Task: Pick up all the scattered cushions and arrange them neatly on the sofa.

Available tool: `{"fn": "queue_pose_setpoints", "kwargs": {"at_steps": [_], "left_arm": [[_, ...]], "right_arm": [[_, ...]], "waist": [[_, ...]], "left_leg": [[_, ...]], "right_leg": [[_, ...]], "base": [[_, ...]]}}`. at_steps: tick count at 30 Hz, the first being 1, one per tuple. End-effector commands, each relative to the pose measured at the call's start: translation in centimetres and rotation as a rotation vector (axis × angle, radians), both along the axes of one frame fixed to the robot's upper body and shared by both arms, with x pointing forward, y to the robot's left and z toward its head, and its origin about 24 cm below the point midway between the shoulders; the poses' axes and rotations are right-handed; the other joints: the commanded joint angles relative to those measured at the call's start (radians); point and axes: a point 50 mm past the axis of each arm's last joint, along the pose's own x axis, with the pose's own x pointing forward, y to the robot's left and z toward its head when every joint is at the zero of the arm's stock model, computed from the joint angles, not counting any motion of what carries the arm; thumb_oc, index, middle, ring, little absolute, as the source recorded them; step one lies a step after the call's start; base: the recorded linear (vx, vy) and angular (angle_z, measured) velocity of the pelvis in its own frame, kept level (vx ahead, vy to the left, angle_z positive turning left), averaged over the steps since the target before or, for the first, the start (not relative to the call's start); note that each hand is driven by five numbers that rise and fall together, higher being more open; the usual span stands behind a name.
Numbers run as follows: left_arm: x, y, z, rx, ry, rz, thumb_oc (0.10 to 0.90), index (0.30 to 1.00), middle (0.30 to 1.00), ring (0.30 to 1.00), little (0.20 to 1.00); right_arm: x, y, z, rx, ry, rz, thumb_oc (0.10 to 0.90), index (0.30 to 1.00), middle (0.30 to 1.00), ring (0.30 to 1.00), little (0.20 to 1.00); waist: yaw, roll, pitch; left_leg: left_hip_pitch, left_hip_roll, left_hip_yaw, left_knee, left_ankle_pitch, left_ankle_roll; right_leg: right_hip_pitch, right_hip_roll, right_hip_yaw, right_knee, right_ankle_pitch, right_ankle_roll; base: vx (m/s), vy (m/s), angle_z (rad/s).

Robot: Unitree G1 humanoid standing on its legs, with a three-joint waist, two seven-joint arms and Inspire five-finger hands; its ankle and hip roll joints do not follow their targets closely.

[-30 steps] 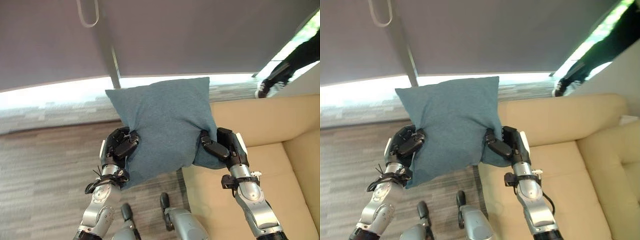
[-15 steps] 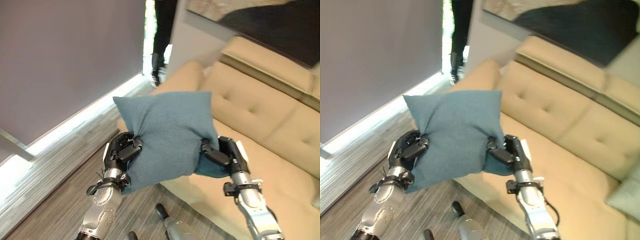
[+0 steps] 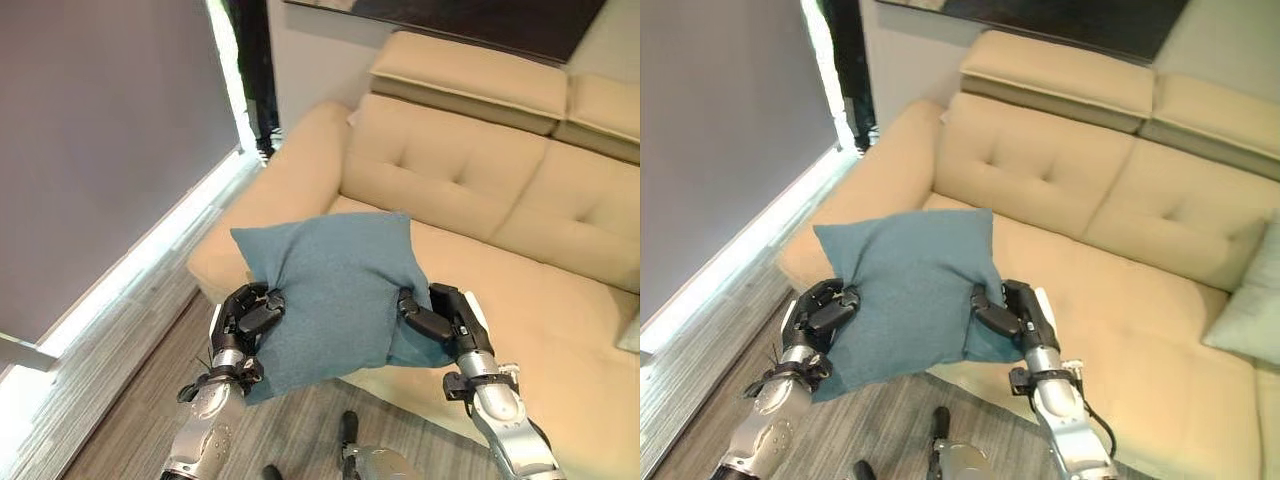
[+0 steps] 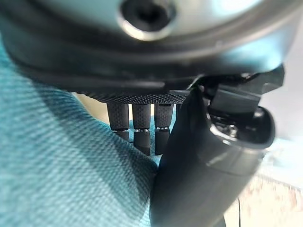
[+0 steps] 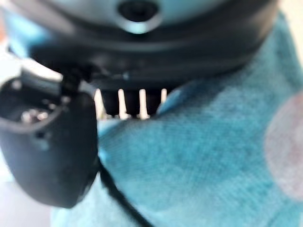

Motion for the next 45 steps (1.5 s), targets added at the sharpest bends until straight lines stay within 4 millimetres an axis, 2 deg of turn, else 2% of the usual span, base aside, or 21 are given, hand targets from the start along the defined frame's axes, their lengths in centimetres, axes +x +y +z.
{"fn": "queue_pose_setpoints", "kwargs": {"at_steps": [1,3,6,7,8,11,12,15,19,20,23,24,27,28,32,37,38,40,41,42,45], "left_arm": [[1.0,-3.8,5.8,-0.041,-0.327,-0.205,0.4,0.3,0.3,0.3,0.3],[1.1,-3.9,6.0,-0.044,-0.332,-0.206,0.4,0.3,0.3,0.3,0.3],[1.1,-3.9,6.0,-0.046,-0.33,-0.191,0.4,0.3,0.3,0.3,0.3],[1.1,-3.9,5.9,-0.054,-0.326,-0.194,0.4,0.3,0.3,0.3,0.3],[1.0,-3.9,5.9,-0.053,-0.325,-0.192,0.4,0.3,0.3,0.3,0.3],[0.9,-3.9,5.6,-0.051,-0.314,-0.198,0.4,0.3,0.3,0.3,0.3],[0.9,-3.8,5.7,-0.048,-0.313,-0.188,0.4,0.3,0.3,0.3,0.3],[0.9,-3.9,5.8,-0.039,-0.32,-0.208,0.4,0.3,0.3,0.3,0.3],[1.0,-3.7,5.8,-0.027,-0.319,-0.206,0.4,0.3,0.3,0.3,0.3],[1.1,-3.5,6.1,-0.013,-0.33,-0.203,0.4,0.3,0.3,0.3,0.3],[1.4,-3.1,6.5,0.021,-0.347,-0.195,0.4,0.3,0.3,0.3,0.3],[1.5,-2.8,6.8,0.048,-0.36,-0.186,0.4,0.3,0.3,0.3,0.3],[1.5,-2.6,6.8,0.055,-0.366,-0.181,0.4,0.3,0.3,0.3,0.3],[1.4,-2.6,6.7,0.049,-0.364,-0.178,0.4,0.3,0.3,0.3,0.3],[1.4,-2.6,6.3,0.012,-0.349,-0.17,0.4,0.3,0.3,0.3,0.3],[1.3,-3.0,6.3,-0.018,-0.355,-0.185,0.4,0.3,0.3,0.3,0.3],[1.3,-3.2,6.3,-0.033,-0.355,-0.194,0.4,0.3,0.3,0.3,0.3],[1.2,-3.8,6.3,-0.052,-0.355,-0.224,0.4,0.3,0.3,0.3,0.3],[1.2,-3.8,6.3,-0.053,-0.356,-0.224,0.4,0.3,0.3,0.3,0.3],[1.3,-4.0,6.3,-0.063,-0.354,-0.22,0.4,0.3,0.3,0.3,0.3],[1.3,-4.1,6.2,-0.062,-0.353,-0.223,0.4,0.3,0.3,0.3,0.3]], "right_arm": [[1.4,2.2,7.9,0.094,-0.438,0.077,0.4,0.3,0.3,0.3,0.3],[1.2,1.8,7.9,0.097,-0.437,0.067,0.4,0.3,0.3,0.3,0.3],[1.3,1.8,7.6,0.109,-0.416,0.069,0.4,0.3,0.3,0.3,0.3],[1.2,1.8,7.3,0.117,-0.399,0.075,0.4,0.3,0.3,0.3,0.3],[1.2,1.8,7.2,0.114,-0.396,0.073,0.4,0.3,0.3,0.3,0.3],[1.1,1.6,7.0,0.114,-0.385,0.071,0.4,0.3,0.3,0.3,0.3],[1.1,1.6,6.8,0.111,-0.38,0.065,0.4,0.3,0.3,0.3,0.3],[0.9,1.4,6.8,0.099,-0.381,0.064,0.4,0.3,0.3,0.3,0.3],[0.9,1.8,6.8,0.102,-0.384,0.073,0.4,0.3,0.3,0.3,0.3],[1.1,2.4,6.9,0.113,-0.389,0.099,0.4,0.3,0.3,0.3,0.3],[1.3,2.8,7.0,0.106,-0.39,0.119,0.4,0.3,0.3,0.3,0.3],[1.3,3.0,7.0,0.113,-0.389,0.126,0.4,0.3,0.3,0.3,0.3],[1.2,3.1,7.0,0.118,-0.389,0.136,0.4,0.3,0.3,0.3,0.3],[1.4,3.3,7.1,0.112,-0.39,0.148,0.4,0.3,0.3,0.3,0.3],[1.6,3.0,7.2,0.095,-0.389,0.145,0.4,0.3,0.3,0.3,0.3],[1.1,2.7,6.9,0.089,-0.379,0.137,0.4,0.3,0.3,0.3,0.3],[1.0,2.4,6.8,0.085,-0.375,0.13,0.4,0.3,0.3,0.3,0.3],[0.7,1.8,6.8,0.091,-0.376,0.115,0.4,0.3,0.3,0.3,0.3],[0.7,1.8,6.8,0.091,-0.376,0.115,0.4,0.3,0.3,0.3,0.3],[0.8,1.7,7.0,0.08,-0.379,0.117,0.4,0.3,0.3,0.3,0.3],[0.9,1.6,6.9,0.07,-0.37,0.122,0.4,0.3,0.3,0.3,0.3]], "waist": [[-0.035,-0.023,-0.111],[-0.044,-0.03,-0.095],[-0.037,-0.028,-0.08],[-0.015,-0.03,-0.073],[-0.008,-0.033,-0.074],[0.0,-0.032,-0.079],[0.022,-0.025,-0.072],[0.028,-0.017,-0.077],[0.032,-0.013,-0.08],[0.032,-0.01,-0.074],[0.035,-0.007,-0.058],[0.04,0.002,-0.05],[0.042,0.004,-0.055],[0.044,0.002,-0.064],[0.04,0.002,-0.064],[0.028,-0.003,-0.072],[0.025,-0.002,-0.075],[0.013,-0.005,-0.075],[0.011,-0.004,-0.075],[0.014,-0.007,-0.066],[0.019,-0.007,-0.057]], "left_leg": [[-0.094,-0.016,-0.062,0.182,-0.113,-0.006],[-0.136,0.032,-0.061,0.33,-0.125,-0.025],[-0.171,0.038,-0.114,0.411,-0.088,-0.036],[-0.206,-0.008,-0.2,0.39,-0.105,-0.03],[-0.218,-0.027,-0.232,0.355,-0.117,-0.03],[-0.236,-0.042,-0.278,0.256,-0.083,-0.032],[-0.274,-0.074,-0.34,0.19,-0.035,-0.042],[-0.251,-0.087,-0.379,0.14,-0.034,-0.031],[-0.215,-0.088,-0.35,0.114,-0.039,-0.004],[-0.191,-0.085,-0.32,0.106,-0.048,0.014],[-0.168,-0.077,-0.29,0.103,-0.055,0.034],[-0.144,-0.071,-0.273,0.095,-0.069,0.044],[-0.116,-0.071,-0.258,0.083,-0.085,0.045],[-0.098,-0.074,-0.245,0.064,-0.093,0.043],[-0.067,-0.084,-0.244,0.032,-0.096,0.035],[-0.039,-0.081,-0.251,0.037,-0.123,0.016],[-0.039,-0.076,-0.252,0.055,-0.132,0.007],[-0.087,-0.037,-0.24,0.216,-0.138,-0.036],[-0.093,-0.034,-0.243,0.225,-0.142,-0.037],[-0.136,-0.02,-0.24,0.339,-0.105,-0.053],[-0.172,-0.011,-0.242,0.378,-0.086,-0.051]], "right_leg": [[0.109,-0.075,0.117,0.055,-0.181,0.112],[0.126,-0.064,0.126,0.054,-0.19,0.089],[0.133,-0.048,0.147,0.053,-0.193,0.069],[0.137,-0.043,0.17,0.051,-0.196,0.069],[0.14,-0.045,0.179,0.049,-0.198,0.074],[0.148,-0.043,0.191,0.038,-0.2,0.082],[0.165,-0.032,0.21,0.032,-0.204,0.084],[0.173,-0.025,0.233,0.05,-0.227,0.092],[0.144,-0.045,0.246,0.139,-0.23,0.119],[0.097,-0.065,0.243,0.233,-0.191,0.151],[0.044,-0.075,0.239,0.341,-0.151,0.176],[0.01,-0.097,0.196,0.386,-0.146,0.178],[0.007,-0.134,0.134,0.336,-0.15,0.173],[0.002,-0.137,0.099,0.23,-0.16,0.164],[-0.049,-0.106,0.073,0.067,-0.105,0.172],[-0.021,-0.101,0.091,0.035,-0.092,0.16],[-0.014,-0.103,0.085,0.03,-0.095,0.155],[0.037,-0.106,0.05,0.016,-0.116,0.126],[0.037,-0.105,0.047,0.016,-0.116,0.125],[0.069,-0.099,0.04,0.01,-0.134,0.101],[0.091,-0.093,0.04,0.008,-0.153,0.087]], "base": [[0.06,-0.202,-0.14],[0.05,-0.157,-0.26],[0.07,-0.078,-0.31],[0.13,-0.036,-0.51],[0.15,-0.008,-0.83],[0.17,0.033,-0.59],[0.13,0.038,-0.13],[0.19,0.089,-0.3],[0.2,0.165,-0.59],[0.08,0.08,-0.68],[0.09,0.101,-0.56],[0.1,0.074,-0.73],[0.13,-0.002,-0.56],[0.15,-0.057,-0.45],[0.19,-0.092,-0.29],[0.2,-0.143,-0.07],[0.19,-0.182,0.12],[0.19,-0.222,0.27],[0.12,-0.158,0.32],[0.11,-0.12,0.26],[0.09,-0.064,0.06]]}}
